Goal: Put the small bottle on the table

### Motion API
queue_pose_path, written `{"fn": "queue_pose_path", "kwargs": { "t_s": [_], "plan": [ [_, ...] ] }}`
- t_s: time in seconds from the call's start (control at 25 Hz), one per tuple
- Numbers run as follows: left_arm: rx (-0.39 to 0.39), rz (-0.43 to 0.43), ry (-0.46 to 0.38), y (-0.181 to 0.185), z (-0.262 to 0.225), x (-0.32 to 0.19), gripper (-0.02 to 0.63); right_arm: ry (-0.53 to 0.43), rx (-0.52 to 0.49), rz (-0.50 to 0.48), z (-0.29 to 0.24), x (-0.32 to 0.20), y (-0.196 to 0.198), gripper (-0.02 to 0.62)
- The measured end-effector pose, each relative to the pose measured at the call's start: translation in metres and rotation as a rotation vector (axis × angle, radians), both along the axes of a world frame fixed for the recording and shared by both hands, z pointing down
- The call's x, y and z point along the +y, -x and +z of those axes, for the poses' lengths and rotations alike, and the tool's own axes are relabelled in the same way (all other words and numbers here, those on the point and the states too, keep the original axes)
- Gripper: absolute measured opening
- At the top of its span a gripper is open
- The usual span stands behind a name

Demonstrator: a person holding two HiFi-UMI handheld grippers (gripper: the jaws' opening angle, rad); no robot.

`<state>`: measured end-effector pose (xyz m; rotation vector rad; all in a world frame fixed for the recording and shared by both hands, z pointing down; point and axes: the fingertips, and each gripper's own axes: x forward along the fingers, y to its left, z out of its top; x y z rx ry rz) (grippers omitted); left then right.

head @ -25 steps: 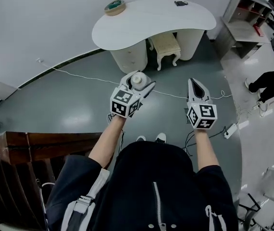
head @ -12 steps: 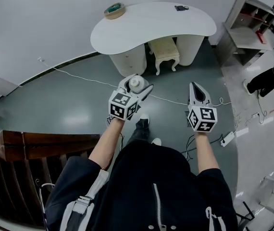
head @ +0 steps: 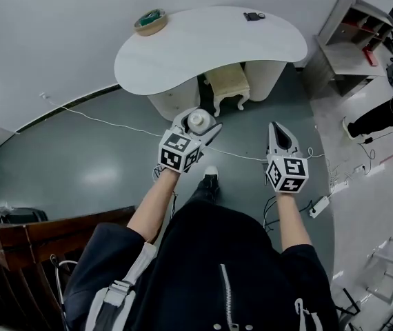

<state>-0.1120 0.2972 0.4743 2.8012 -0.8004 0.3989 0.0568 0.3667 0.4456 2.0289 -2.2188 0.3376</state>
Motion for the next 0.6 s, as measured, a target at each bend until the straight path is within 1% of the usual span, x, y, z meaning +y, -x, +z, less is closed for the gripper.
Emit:
{"fn": "queue_pose_path", "kwargs": {
  "t_s": [0.24,0.4,0.6],
  "plan": [
    [-0.009,0.025,-0.014,-0.018,-0.005,-0.09,0.345,-0.008,0.014,0.003,-0.012,-0.095,-0.013,0.002],
    [-0.017,0.018,-0.019,-0.013,-0.005,-0.146,0.345,-0.02,0.011,0.006,-0.015,-0.151,-0.014,0.002],
    [-0.021,0.005,-0.013,-0.009,-0.003,-0.199,0.345,-0.01,0.006,-0.001,-0.009,-0.2,-0.012,0.002]
  ]
}}
